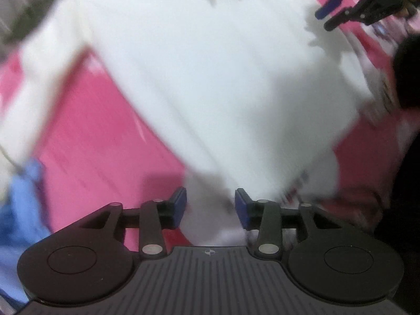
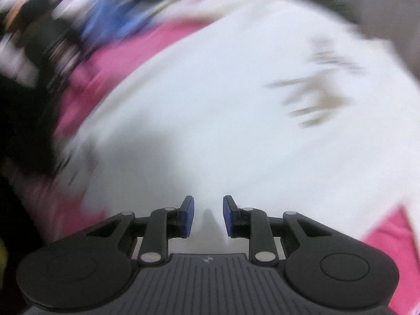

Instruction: Fold clothes

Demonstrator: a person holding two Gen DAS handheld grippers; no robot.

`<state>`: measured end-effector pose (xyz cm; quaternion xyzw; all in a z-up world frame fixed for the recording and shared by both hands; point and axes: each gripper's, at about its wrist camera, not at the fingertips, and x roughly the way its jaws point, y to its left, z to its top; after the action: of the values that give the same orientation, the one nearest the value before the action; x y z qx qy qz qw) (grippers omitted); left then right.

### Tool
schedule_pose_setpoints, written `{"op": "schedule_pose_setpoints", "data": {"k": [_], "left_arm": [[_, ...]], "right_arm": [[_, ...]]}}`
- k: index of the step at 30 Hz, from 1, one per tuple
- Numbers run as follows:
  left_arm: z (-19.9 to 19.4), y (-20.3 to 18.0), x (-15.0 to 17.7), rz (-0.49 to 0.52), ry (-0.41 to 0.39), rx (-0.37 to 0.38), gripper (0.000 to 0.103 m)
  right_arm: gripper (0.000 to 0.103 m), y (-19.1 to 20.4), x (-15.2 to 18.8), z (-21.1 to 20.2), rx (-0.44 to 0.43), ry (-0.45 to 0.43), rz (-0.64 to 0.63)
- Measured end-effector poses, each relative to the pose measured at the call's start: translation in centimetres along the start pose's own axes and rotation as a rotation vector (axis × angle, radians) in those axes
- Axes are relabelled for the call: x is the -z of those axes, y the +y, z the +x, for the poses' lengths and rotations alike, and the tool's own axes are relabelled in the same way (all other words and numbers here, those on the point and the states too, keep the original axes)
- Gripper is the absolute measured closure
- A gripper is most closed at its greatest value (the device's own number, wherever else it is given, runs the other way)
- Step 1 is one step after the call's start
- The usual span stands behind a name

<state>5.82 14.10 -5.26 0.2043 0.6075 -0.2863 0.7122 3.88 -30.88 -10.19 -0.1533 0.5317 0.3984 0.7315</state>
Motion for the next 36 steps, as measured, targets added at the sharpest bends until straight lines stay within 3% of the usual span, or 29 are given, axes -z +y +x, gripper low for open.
{"op": "schedule_pose_setpoints", "data": {"k": [3, 6, 8, 10, 14, 20, 25, 28, 33, 36], "left_arm": [[1.2, 0.0, -2.8, -0.017, -0.069, -0.077, 0.060], [2.9, -0.5, -4.4, 0.019, -0.119, -0.178, 0.060], [3.6, 0.4, -3.7, -0.015, -0.116, -0.180, 0.060], [3.8, 1.3, -3.2, -0.065, -0.118, -0.160, 0.060], [2.5, 2.9, -3.8, -0.088, -0.170, -0.158, 0.060], [3.3, 2.1, -12.5, 0.125, -0.175, -0.165, 0.060], [5.3, -0.9, -19.7, 0.280, -0.211, -0.128, 0.060], [7.0, -3.1, -22.5, 0.297, -0.275, -0.051, 0.060], [10.1, -5.2, -25.8, 0.206, -0.375, 0.115, 0.060], [11.4, -5.7, -26.4, 0.147, -0.429, 0.144, 0.060]], "right_arm": [[0.076, -1.8, -0.4, 1.4, 0.121, -0.093, 0.105], [0.076, -3.3, 1.0, 4.6, 0.231, -0.057, 0.169], [0.079, -4.3, 3.1, 6.6, 0.286, 0.021, 0.175], [0.079, -4.8, 4.4, 5.3, 0.279, -0.002, 0.173], [0.078, -6.6, 4.8, 2.6, 0.309, -0.047, 0.359], [0.077, -11.4, 1.7, -0.1, 0.372, -0.249, 0.574], [0.077, -17.6, 0.1, 0.5, 0.381, -0.340, 0.722], [0.069, -20.9, 2.4, -0.4, 0.385, -0.424, 0.991], [0.063, -25.8, 12.7, -4.4, 0.334, -0.665, 1.569], [0.058, -25.9, 17.5, -5.1, 0.259, -0.819, 1.841]]}}
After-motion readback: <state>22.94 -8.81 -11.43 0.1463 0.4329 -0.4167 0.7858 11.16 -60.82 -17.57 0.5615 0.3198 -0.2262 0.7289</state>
